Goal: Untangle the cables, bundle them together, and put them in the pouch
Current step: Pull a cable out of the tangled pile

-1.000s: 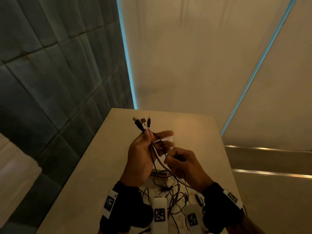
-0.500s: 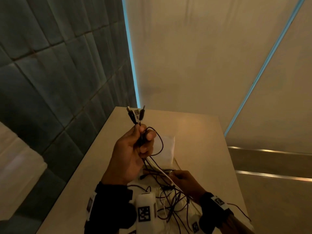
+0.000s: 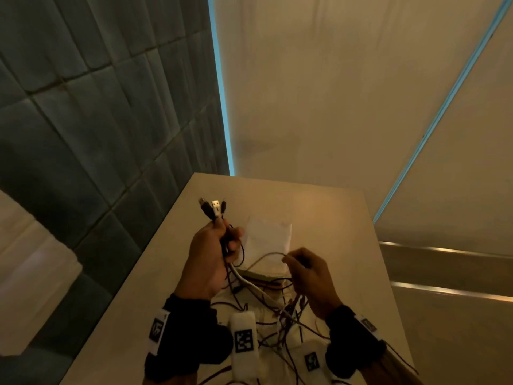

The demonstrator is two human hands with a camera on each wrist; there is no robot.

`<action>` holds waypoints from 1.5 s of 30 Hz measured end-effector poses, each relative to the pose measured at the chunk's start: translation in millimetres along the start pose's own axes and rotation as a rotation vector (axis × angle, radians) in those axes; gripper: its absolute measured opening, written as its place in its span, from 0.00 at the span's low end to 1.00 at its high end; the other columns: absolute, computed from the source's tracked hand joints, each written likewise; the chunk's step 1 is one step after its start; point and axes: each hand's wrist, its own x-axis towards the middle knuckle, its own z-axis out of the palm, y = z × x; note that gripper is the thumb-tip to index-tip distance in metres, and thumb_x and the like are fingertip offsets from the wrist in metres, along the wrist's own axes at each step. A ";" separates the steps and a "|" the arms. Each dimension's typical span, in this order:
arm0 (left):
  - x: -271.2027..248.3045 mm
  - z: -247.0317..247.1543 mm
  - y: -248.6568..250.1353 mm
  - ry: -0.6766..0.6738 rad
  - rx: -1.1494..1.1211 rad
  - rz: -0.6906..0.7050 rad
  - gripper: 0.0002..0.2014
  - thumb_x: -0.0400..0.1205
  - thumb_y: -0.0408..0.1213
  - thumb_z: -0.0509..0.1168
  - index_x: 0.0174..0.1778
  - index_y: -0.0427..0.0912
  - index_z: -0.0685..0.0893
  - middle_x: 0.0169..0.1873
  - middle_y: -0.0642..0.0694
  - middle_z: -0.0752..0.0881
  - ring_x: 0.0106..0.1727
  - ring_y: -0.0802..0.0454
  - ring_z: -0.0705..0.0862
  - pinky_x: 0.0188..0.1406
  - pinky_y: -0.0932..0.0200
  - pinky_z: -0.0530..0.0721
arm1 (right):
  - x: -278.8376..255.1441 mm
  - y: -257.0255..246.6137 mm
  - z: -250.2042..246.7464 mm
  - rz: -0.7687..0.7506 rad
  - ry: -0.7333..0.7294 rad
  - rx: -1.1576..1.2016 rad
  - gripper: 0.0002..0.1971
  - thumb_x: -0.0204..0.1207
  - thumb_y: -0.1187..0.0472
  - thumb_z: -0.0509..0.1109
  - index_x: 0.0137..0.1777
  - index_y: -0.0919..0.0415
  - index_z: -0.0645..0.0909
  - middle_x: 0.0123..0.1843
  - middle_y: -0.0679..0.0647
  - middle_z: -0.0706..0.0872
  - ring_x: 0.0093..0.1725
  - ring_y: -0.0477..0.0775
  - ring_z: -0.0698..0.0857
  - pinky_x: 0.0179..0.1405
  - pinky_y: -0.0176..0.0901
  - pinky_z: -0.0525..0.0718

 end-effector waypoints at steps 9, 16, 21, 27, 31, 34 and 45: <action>-1.7 22.3 -7.5 -0.026 0.042 -0.079 0.10 0.90 0.39 0.49 0.49 0.42 0.73 0.40 0.35 0.90 0.30 0.50 0.77 0.29 0.56 0.69 | -18.1 -69.7 29.8 -0.271 -0.206 0.143 0.04 0.77 0.70 0.70 0.41 0.65 0.83 0.29 0.53 0.79 0.24 0.50 0.69 0.22 0.40 0.67; -3.7 25.2 -3.0 -0.136 -0.233 0.033 0.15 0.89 0.38 0.49 0.37 0.41 0.72 0.22 0.49 0.71 0.25 0.51 0.70 0.33 0.54 0.77 | -11.7 -48.9 20.9 -0.154 -0.329 0.070 0.04 0.78 0.72 0.68 0.43 0.72 0.82 0.25 0.45 0.81 0.23 0.39 0.74 0.24 0.28 0.71; -7.2 20.7 3.0 -0.252 -0.188 0.059 0.13 0.87 0.37 0.50 0.37 0.42 0.72 0.19 0.53 0.65 0.18 0.59 0.60 0.18 0.64 0.63 | 8.1 -15.5 -3.4 -0.114 -0.238 -0.082 0.09 0.79 0.66 0.70 0.40 0.71 0.85 0.28 0.46 0.82 0.27 0.39 0.75 0.29 0.28 0.72; -16.2 18.4 12.0 -0.250 -0.121 0.057 0.14 0.88 0.36 0.49 0.37 0.42 0.73 0.18 0.54 0.64 0.17 0.60 0.58 0.20 0.61 0.53 | 19.0 33.0 -13.7 -0.002 -0.208 -0.259 0.12 0.80 0.66 0.68 0.37 0.74 0.84 0.30 0.51 0.82 0.25 0.36 0.75 0.27 0.26 0.72; -22.6 14.1 22.8 -0.231 -0.106 0.091 0.14 0.88 0.36 0.49 0.36 0.42 0.72 0.18 0.54 0.64 0.17 0.60 0.58 0.19 0.62 0.53 | 11.1 63.2 -11.8 0.026 -0.212 -0.339 0.18 0.81 0.66 0.68 0.28 0.55 0.81 0.22 0.39 0.80 0.26 0.33 0.76 0.32 0.26 0.73; -24.5 10.1 28.4 -0.199 -0.102 0.114 0.15 0.88 0.36 0.49 0.36 0.42 0.72 0.17 0.54 0.65 0.16 0.61 0.59 0.17 0.65 0.55 | 6.0 70.6 -5.4 -0.003 -0.207 -0.349 0.25 0.81 0.68 0.68 0.22 0.47 0.77 0.21 0.38 0.78 0.26 0.32 0.76 0.32 0.24 0.71; -25.1 -3.3 37.1 -0.082 -0.009 0.157 0.14 0.89 0.36 0.49 0.37 0.42 0.71 0.19 0.52 0.73 0.17 0.60 0.64 0.16 0.68 0.62 | 10.1 51.2 -12.6 0.081 0.015 -0.237 0.13 0.79 0.65 0.69 0.31 0.57 0.83 0.21 0.45 0.74 0.23 0.46 0.69 0.20 0.36 0.67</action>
